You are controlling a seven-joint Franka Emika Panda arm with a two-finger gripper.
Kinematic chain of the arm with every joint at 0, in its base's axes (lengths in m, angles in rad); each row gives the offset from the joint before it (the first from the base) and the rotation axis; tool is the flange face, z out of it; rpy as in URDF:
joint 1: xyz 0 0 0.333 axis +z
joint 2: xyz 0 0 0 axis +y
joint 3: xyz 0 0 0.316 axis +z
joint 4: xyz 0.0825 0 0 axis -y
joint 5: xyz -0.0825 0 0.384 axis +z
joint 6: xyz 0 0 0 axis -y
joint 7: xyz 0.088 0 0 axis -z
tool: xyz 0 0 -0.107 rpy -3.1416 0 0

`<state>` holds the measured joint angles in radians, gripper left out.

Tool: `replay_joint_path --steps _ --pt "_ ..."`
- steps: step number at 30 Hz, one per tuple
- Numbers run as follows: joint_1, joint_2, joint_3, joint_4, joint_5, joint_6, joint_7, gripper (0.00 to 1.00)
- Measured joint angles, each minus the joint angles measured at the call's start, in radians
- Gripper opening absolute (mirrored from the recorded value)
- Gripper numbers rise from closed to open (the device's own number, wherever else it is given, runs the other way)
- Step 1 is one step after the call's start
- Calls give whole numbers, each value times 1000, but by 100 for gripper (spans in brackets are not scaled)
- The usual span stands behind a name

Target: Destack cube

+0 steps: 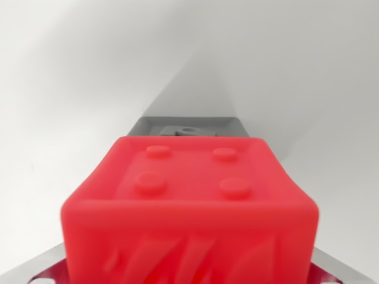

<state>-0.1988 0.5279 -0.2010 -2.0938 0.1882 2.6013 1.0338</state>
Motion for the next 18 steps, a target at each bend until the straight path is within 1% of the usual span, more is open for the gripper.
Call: replay_joint_path --steps 12,18 --pt "0 -1 0 0 0 -1 0 0" --pt "1 -9 -2 -1 -1 -7 1 0"
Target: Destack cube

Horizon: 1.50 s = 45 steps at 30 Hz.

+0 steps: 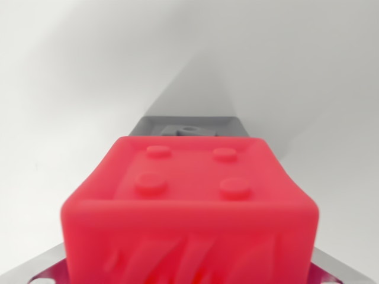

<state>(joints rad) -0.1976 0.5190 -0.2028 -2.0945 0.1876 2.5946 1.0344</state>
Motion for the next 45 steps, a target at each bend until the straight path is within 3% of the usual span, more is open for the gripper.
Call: replay_joint_path --steps 14,32,39,45 --pt "12 -50 -15 -5 -11 -42 7 0" --pt "28 -151 -39 -9 -46 -134 30 0" --pt "30 -192 -44 -6 -63 -176 41 0" --pt "34 -203 -41 -5 -69 -186 35 0"
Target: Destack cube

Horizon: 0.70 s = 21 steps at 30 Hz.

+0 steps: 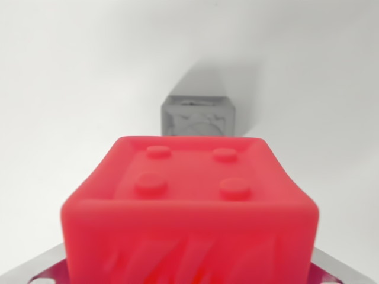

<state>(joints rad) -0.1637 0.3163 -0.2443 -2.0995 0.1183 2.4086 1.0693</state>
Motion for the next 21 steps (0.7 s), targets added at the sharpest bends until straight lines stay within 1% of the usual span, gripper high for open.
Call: replay_joint_path --steps 21 --pt "24 2 23 -5 -10 2 -77 0"
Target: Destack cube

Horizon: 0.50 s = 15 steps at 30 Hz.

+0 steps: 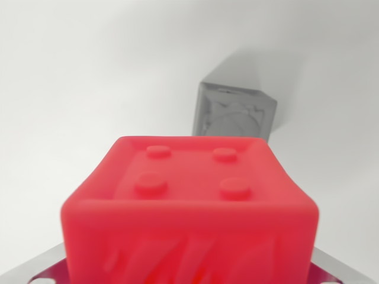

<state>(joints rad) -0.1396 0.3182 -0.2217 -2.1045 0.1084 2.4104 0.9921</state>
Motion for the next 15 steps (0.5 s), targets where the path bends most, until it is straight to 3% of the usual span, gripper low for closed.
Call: replay_joint_path --steps 15 --pt "20 0 15 -3 -5 3 -62 0"
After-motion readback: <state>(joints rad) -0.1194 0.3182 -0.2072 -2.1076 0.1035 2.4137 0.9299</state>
